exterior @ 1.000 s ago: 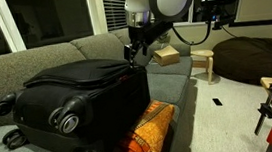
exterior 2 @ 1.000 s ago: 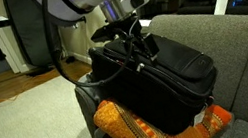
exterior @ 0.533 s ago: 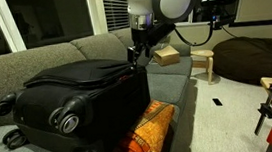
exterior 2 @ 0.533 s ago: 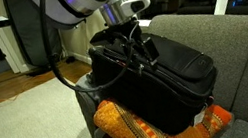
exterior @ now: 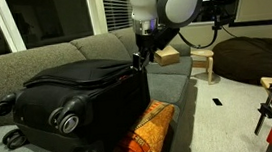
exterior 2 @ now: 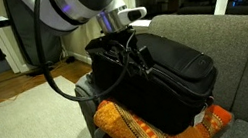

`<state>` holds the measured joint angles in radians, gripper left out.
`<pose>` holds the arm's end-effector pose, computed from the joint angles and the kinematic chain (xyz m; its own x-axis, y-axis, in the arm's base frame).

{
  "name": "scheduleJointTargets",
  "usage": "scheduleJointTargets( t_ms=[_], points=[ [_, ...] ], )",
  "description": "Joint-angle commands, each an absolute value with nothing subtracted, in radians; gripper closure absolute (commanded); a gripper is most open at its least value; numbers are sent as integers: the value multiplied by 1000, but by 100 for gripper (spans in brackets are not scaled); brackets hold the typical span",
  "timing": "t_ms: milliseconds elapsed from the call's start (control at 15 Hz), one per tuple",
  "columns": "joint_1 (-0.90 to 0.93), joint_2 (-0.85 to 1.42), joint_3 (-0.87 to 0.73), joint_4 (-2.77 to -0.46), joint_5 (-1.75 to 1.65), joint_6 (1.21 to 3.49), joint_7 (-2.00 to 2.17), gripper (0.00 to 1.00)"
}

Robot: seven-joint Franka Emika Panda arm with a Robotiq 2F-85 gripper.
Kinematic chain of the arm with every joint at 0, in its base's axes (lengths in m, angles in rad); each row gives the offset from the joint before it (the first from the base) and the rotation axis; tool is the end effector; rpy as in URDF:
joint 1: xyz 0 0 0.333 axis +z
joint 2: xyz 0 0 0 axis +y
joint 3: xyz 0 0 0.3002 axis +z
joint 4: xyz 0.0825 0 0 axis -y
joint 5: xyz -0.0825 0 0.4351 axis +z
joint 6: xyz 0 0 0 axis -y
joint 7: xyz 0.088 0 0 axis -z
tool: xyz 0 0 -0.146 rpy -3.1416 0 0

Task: Close the zipper

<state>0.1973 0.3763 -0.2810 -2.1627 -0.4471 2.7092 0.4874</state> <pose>0.6121 -0.0506 0.1485 0.9642 -0.1142 0.2393 -0.1766 -0.9497 0.2585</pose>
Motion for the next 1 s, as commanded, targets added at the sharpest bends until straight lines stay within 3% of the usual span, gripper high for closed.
scheduleJointTargets(
  t_ms=[0, 600, 733, 933],
  points=[
    [188, 342, -276, -2202, -469, 2739, 467, 0],
    [198, 360, -295, -2199, -514, 2819, 466, 0],
    [201, 362, -299, -2201, -518, 2827, 467, 23],
    [204, 365, -302, -2199, -519, 2833, 467, 20]
  ],
)
